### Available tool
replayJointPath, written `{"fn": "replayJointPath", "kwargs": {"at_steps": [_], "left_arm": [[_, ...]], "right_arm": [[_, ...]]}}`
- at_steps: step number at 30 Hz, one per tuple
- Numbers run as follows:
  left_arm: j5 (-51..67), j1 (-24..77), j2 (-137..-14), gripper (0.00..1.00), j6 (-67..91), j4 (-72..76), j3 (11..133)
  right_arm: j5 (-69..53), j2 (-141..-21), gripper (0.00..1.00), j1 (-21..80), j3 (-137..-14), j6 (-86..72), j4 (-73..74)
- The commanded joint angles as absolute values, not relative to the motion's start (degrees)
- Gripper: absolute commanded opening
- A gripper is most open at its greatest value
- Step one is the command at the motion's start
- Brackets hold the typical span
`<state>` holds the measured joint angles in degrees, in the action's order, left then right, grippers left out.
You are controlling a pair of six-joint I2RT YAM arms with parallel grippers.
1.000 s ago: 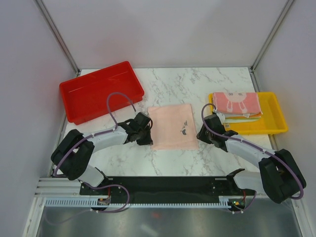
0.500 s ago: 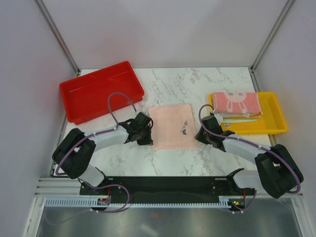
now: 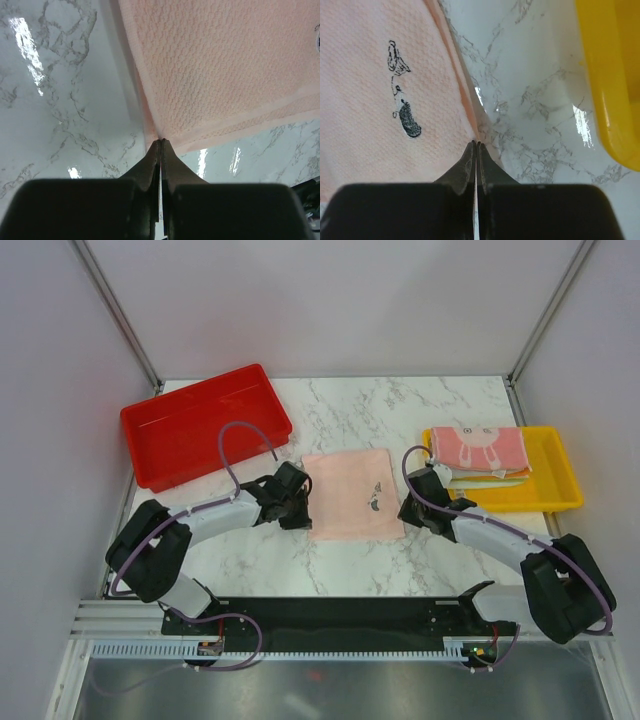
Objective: Fold and stack the towels
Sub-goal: Fold the towel
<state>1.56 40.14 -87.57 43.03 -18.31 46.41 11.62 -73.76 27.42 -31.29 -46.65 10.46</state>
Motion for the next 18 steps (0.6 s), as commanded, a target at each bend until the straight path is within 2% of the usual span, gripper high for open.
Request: {"fn": "replayJointPath", "kwargs": {"at_steps": [1,13,18], "left_arm": [[0.1,40.0,-85.9,0.02,43.0,-20.0,48.9],[0.7,40.0,-86.5,0.02,43.2,-20.0,49.4],[0.5,40.0,-86.4,0.02,43.2,-20.1,49.4]], "right_arm": [[13.5,-72.2,0.00,27.5,-35.8,-44.4,14.0],[12.2,-75.4,0.02,27.6,-38.1,-42.0,16.3],[12.7,-75.3,0.00,27.5,-38.0,-40.0,15.6]]}}
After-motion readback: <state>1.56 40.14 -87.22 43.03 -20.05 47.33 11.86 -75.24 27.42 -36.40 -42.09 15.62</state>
